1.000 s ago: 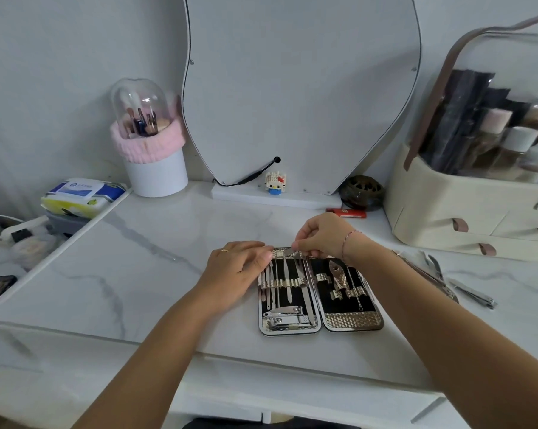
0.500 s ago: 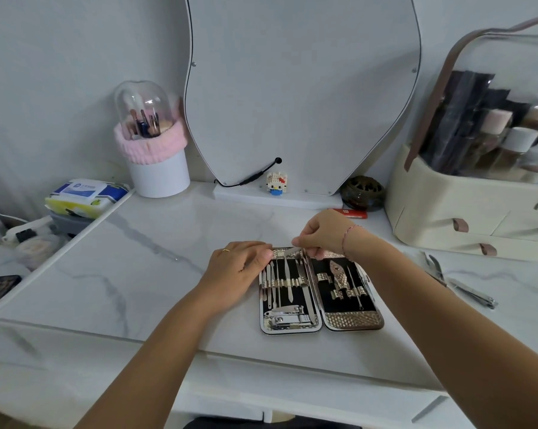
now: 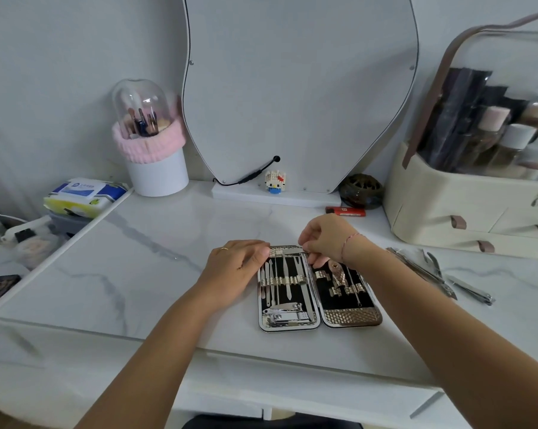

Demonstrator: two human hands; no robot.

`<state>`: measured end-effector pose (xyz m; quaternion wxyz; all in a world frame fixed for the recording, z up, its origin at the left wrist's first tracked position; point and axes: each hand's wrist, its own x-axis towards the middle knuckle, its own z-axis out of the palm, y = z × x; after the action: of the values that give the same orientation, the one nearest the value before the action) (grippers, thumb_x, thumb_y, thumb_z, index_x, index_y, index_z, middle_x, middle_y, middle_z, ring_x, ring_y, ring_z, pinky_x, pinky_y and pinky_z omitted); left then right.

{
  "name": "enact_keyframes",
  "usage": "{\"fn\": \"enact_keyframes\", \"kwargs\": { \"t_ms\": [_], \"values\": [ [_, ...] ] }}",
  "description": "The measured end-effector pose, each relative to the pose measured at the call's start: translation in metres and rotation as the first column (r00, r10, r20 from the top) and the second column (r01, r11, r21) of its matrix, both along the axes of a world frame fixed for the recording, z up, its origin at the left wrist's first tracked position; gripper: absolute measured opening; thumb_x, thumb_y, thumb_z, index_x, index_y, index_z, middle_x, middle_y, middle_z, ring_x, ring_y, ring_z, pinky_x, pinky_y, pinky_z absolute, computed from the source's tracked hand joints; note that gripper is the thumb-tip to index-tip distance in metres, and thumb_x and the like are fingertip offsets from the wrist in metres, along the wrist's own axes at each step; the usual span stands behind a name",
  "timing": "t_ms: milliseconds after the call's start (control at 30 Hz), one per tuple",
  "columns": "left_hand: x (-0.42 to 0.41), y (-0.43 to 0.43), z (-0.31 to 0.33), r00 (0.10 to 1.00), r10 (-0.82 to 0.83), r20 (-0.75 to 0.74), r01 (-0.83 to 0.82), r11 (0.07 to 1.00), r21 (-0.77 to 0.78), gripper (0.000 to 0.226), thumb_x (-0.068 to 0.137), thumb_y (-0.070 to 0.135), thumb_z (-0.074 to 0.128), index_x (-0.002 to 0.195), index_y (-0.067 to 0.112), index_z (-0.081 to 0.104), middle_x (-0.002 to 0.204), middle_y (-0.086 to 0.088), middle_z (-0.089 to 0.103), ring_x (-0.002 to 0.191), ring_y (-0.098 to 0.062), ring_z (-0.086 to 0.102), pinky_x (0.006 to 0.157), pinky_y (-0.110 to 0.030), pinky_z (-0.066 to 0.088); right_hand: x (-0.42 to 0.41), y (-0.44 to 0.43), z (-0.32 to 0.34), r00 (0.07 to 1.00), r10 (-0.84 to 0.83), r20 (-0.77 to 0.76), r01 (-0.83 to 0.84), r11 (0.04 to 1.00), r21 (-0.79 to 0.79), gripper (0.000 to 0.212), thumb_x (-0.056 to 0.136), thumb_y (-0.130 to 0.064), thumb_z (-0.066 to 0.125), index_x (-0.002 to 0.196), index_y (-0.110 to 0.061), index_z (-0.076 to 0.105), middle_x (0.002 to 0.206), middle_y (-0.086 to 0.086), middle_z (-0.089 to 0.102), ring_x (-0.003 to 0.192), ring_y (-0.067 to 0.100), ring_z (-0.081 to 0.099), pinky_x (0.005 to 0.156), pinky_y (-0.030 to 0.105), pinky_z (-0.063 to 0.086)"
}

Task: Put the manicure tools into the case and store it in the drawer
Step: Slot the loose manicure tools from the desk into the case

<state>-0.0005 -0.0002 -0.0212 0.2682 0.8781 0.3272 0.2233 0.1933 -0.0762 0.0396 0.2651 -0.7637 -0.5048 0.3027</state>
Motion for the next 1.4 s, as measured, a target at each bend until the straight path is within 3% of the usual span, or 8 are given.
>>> {"fn": "enact_keyframes", "kwargs": {
  "t_ms": [67, 300, 400, 533, 633, 767, 967, 1400],
  "values": [
    [0.0, 0.0, 0.0, 1.0, 0.001, 0.007, -0.001, 1.0, -0.002, 0.073, 0.08, 0.071, 0.015, 0.122, 0.033, 0.06, 0.13, 0.02, 0.055, 0.127, -0.006, 0.039, 0.11, -0.039, 0.025, -0.003, 0.002, 0.003, 1.0, 0.012, 0.024, -0.012, 1.0, -0.026, 0.011, 0.089, -0.004, 0.057, 0.082, -0.013, 0.062, 0.065, 0.006, 0.067, 0.053, 0.011, 0.065, 0.065, 0.021, 0.055],
    [0.0, 0.001, -0.001, 1.0, 0.013, 0.01, -0.013, 1.0, -0.021, 0.062, 0.087, 0.064, 0.023, 0.121, 0.031, 0.061, 0.129, 0.018, 0.056, 0.127, -0.006, 0.04, 0.111, -0.041, 0.026, -0.003, 0.001, 0.002, 0.985, 0.093, 0.147, -0.092, 0.996, -0.009, 0.008, 0.089, -0.011, 0.057, 0.088, -0.013, 0.065, 0.061, -0.001, 0.065, 0.042, 0.0, 0.059, 0.046, 0.01, 0.044],
    [-0.002, 0.001, 0.0, 1.0, 0.0, -0.002, 0.0, 1.0, -0.017, 0.066, 0.087, 0.07, 0.019, 0.122, 0.032, 0.061, 0.129, 0.018, 0.057, 0.127, -0.007, 0.04, 0.11, -0.04, 0.026, 0.003, -0.004, -0.001, 0.974, 0.125, 0.19, -0.138, 0.989, 0.056, 0.005, 0.084, -0.015, 0.066, 0.088, -0.016, 0.068, 0.075, 0.0, 0.068, 0.055, 0.005, 0.063, 0.052, 0.014, 0.046],
    [-0.003, -0.002, 0.003, 1.0, 0.008, 0.001, -0.008, 0.998, -0.056, 0.058, 0.09, 0.058, 0.023, 0.126, 0.03, 0.059, 0.131, 0.013, 0.057, 0.129, -0.007, 0.039, 0.11, -0.031, 0.025, 0.01, -0.007, 0.002, 0.933, 0.157, 0.324, -0.191, 0.979, 0.074, 0.012, 0.079, -0.019, 0.072, 0.091, -0.017, 0.071, 0.087, -0.003, 0.068, 0.079, 0.009, 0.063, 0.076, 0.022, 0.054],
    [-0.004, -0.003, 0.003, 1.0, 0.008, 0.007, -0.007, 0.998, -0.063, 0.052, 0.094, 0.055, 0.025, 0.124, 0.03, 0.06, 0.127, 0.011, 0.059, 0.127, -0.007, 0.041, 0.106, -0.028, 0.027, 0.012, -0.008, 0.004, 0.908, 0.191, 0.373, -0.226, 0.973, 0.052, 0.015, 0.081, -0.015, 0.068, 0.096, -0.016, 0.072, 0.09, -0.004, 0.07, 0.082, 0.007, 0.063, 0.072, 0.012, 0.048],
    [-0.003, -0.003, 0.003, 1.0, 0.007, 0.011, -0.006, 0.998, -0.066, 0.051, 0.094, 0.051, 0.026, 0.121, 0.027, 0.062, 0.122, 0.008, 0.063, 0.124, -0.008, 0.043, 0.099, -0.024, 0.028, 0.013, -0.005, 0.002, 0.881, 0.21, 0.424, -0.251, 0.967, 0.043, 0.017, 0.082, -0.012, 0.067, 0.098, -0.016, 0.072, 0.094, -0.003, 0.07, 0.086, 0.008, 0.063, 0.077, 0.014, 0.047],
    [-0.003, -0.002, 0.002, 1.0, 0.009, 0.012, -0.008, 0.999, -0.042, 0.05, 0.095, 0.049, 0.029, 0.125, 0.024, 0.06, 0.13, 0.007, 0.059, 0.13, -0.01, 0.041, 0.105, -0.025, 0.028, 0.015, 0.0, 0.001, 0.887, 0.222, 0.405, -0.275, 0.958, 0.077, 0.016, 0.08, -0.01, 0.068, 0.093, -0.018, 0.074, 0.093, -0.004, 0.07, 0.076, 0.0, 0.058, 0.064, 0.003, 0.041],
    [-0.003, 0.0, -0.001, 0.999, 0.032, 0.03, -0.029, 0.996, -0.082, 0.055, 0.091, 0.057, 0.027, 0.125, 0.029, 0.06, 0.13, 0.008, 0.058, 0.13, -0.009, 0.04, 0.11, -0.032, 0.029, -0.001, 0.006, 0.008, 0.779, 0.27, 0.566, -0.325, 0.946, -0.003, 0.013, 0.083, -0.017, 0.066, 0.094, -0.015, 0.073, 0.091, -0.004, 0.07, 0.083, 0.008, 0.06, 0.075, 0.019, 0.044]
  ]
}}
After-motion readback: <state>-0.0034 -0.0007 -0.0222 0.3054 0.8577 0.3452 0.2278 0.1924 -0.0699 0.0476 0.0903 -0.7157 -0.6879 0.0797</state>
